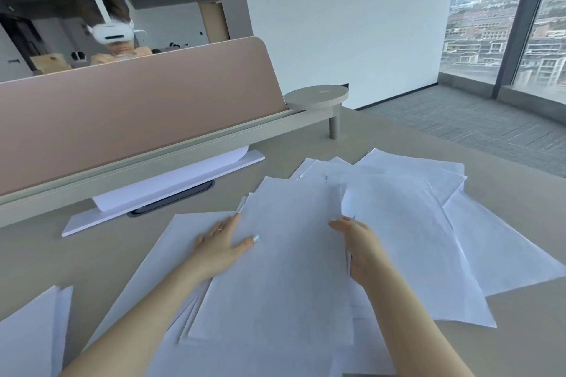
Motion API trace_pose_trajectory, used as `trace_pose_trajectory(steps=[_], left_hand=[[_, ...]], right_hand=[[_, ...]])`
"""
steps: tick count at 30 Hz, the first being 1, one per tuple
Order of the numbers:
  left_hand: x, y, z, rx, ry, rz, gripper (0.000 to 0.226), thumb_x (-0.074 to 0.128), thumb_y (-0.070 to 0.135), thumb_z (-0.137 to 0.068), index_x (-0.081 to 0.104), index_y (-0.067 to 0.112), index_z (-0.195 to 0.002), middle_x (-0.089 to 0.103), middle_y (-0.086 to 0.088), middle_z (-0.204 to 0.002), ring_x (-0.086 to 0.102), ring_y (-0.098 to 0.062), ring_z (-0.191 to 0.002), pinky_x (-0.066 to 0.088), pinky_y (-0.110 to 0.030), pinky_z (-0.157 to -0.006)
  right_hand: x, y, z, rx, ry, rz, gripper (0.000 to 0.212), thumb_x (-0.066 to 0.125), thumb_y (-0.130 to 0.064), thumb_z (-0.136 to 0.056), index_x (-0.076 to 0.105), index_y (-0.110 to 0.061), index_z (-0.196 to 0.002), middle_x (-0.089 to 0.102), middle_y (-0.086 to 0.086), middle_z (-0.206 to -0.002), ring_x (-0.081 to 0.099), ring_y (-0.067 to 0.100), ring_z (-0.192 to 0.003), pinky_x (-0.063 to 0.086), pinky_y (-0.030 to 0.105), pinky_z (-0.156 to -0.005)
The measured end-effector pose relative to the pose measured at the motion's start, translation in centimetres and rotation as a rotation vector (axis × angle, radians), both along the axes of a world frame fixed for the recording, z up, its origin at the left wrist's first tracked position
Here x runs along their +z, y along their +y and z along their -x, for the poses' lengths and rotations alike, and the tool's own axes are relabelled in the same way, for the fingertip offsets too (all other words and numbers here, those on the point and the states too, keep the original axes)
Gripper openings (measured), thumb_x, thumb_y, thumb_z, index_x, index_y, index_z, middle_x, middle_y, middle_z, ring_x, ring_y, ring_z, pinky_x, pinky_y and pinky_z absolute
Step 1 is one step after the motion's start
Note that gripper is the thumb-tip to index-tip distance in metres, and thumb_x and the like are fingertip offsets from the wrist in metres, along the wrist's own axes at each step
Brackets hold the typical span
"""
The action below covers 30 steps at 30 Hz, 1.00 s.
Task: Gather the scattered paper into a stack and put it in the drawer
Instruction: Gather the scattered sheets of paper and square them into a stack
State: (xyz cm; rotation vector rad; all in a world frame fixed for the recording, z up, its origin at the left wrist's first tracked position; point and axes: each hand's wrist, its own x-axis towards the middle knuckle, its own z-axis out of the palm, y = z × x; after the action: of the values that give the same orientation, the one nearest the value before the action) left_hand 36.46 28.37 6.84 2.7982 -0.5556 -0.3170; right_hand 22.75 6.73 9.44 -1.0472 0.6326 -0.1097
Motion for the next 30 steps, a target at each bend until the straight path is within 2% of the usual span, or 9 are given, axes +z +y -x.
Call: trace_pose_trajectory(steps=[6,9,11,16,18,20,22,26,30], left_hand=[[1.5,0.8,1.9,0.028,0.262,0.477,0.069,0.045,0.054,-0.09,0.011,0.038,-0.149,0.018,0.022,-0.152,0.018,-0.003,-0.144,0.021,-0.03,-0.114],[1.4,4.0,0.4,0.331,-0.044,0.292,0.072,0.044,0.051,-0.091,0.014,0.025,-0.151,0.017,0.007,-0.158,0.015,-0.017,-0.146,0.021,-0.04,-0.115],[1.1,6.8,-0.6,0.52,-0.008,0.213,0.075,0.044,0.051,-0.091,0.012,0.017,-0.151,0.013,-0.006,-0.159,0.013,-0.025,-0.146,0.019,-0.046,-0.116],[1.3,9.7,-0.7,0.668,0.08,0.404,0.068,0.05,0.041,-0.092,0.025,0.011,-0.147,0.027,-0.01,-0.154,0.029,-0.029,-0.14,0.028,-0.041,-0.11],[2.2,9.8,-0.8,0.678,0.175,0.531,0.054,0.061,0.04,-0.083,0.049,0.014,-0.128,0.052,-0.007,-0.127,0.05,-0.028,-0.115,0.038,-0.035,-0.094],[2.9,9.8,-0.4,0.682,0.271,0.659,0.031,0.064,0.035,-0.083,0.053,0.016,-0.104,0.053,0.001,-0.092,0.052,-0.023,-0.083,0.044,-0.029,-0.074],[3.5,10.1,-0.1,0.696,0.35,0.746,0.027,0.063,0.032,-0.087,0.053,0.014,-0.103,0.053,-0.001,-0.09,0.051,-0.02,-0.069,0.045,-0.027,-0.062],[3.9,11.0,0.4,0.647,0.387,0.551,0.032,0.065,0.043,-0.081,0.06,0.013,-0.092,0.048,-0.003,-0.078,0.038,-0.016,-0.056,0.031,-0.022,-0.052],[3.6,11.4,1.5,0.59,0.326,0.502,0.045,0.07,0.048,-0.074,0.066,0.012,-0.101,0.052,-0.003,-0.086,0.05,-0.023,-0.077,0.037,-0.029,-0.068]], right_hand=[[-0.2,0.9,0.2,0.153,0.016,0.213,0.027,0.04,0.008,-0.086,0.059,-0.009,-0.094,0.067,0.01,-0.086,0.064,0.025,-0.074,0.053,0.031,-0.063],[-0.5,2.0,0.0,0.176,0.03,0.399,0.032,0.035,0.004,-0.081,0.054,-0.016,-0.097,0.065,0.008,-0.099,0.063,0.027,-0.083,0.054,0.036,-0.072],[-0.6,2.6,0.0,0.184,0.011,0.468,0.032,0.035,0.001,-0.082,0.051,-0.017,-0.101,0.062,0.004,-0.098,0.062,0.022,-0.082,0.052,0.033,-0.068],[-0.4,4.3,-0.1,0.202,-0.056,0.505,0.031,0.035,0.002,-0.084,0.046,-0.02,-0.102,0.057,-0.004,-0.089,0.056,0.014,-0.073,0.044,0.027,-0.057],[-0.5,5.2,0.0,0.21,-0.075,0.495,0.036,0.034,0.003,-0.083,0.046,-0.022,-0.106,0.059,-0.003,-0.093,0.059,0.016,-0.077,0.047,0.027,-0.058],[-0.8,6.2,0.1,0.235,-0.082,0.497,0.043,0.031,0.003,-0.082,0.045,-0.027,-0.109,0.06,-0.005,-0.095,0.06,0.019,-0.08,0.05,0.03,-0.063],[-1.1,7.1,0.1,0.252,-0.108,0.503,0.049,0.029,0.005,-0.081,0.044,-0.032,-0.11,0.06,-0.009,-0.093,0.06,0.018,-0.077,0.05,0.03,-0.064],[-1.5,8.1,0.0,0.263,-0.128,0.542,0.055,0.028,0.006,-0.08,0.043,-0.038,-0.109,0.06,-0.015,-0.092,0.055,0.017,-0.071,0.044,0.027,-0.06],[-1.9,8.4,0.0,0.26,-0.135,0.553,0.053,0.029,0.005,-0.079,0.046,-0.035,-0.109,0.062,-0.013,-0.095,0.055,0.02,-0.072,0.042,0.027,-0.06]])
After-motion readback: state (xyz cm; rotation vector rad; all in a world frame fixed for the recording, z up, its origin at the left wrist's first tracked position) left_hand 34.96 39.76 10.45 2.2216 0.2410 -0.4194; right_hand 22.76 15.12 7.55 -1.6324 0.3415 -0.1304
